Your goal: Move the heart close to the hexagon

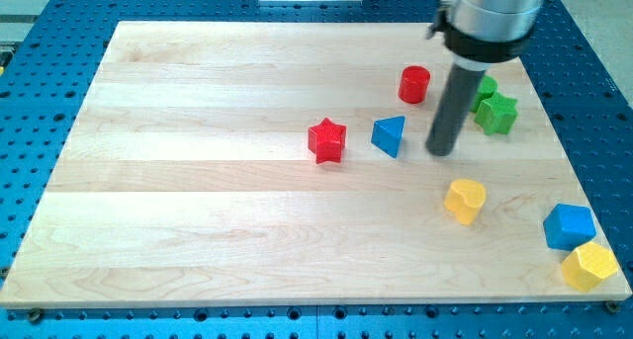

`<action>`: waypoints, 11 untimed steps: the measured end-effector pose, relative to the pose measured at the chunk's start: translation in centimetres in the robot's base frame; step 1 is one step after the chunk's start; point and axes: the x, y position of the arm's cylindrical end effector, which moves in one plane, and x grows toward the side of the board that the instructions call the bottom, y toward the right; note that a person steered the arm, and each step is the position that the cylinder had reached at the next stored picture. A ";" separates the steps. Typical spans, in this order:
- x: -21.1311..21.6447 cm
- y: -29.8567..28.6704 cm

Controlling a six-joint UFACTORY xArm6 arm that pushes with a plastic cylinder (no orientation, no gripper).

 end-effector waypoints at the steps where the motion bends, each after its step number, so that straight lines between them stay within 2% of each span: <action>1: 4.9 -0.2; 2: 8.3 -0.1; 3: 7.5 4.4; 4: 7.4 5.3; 6: 10.5 5.3; 10: 11.8 5.3; 11: 11.9 3.7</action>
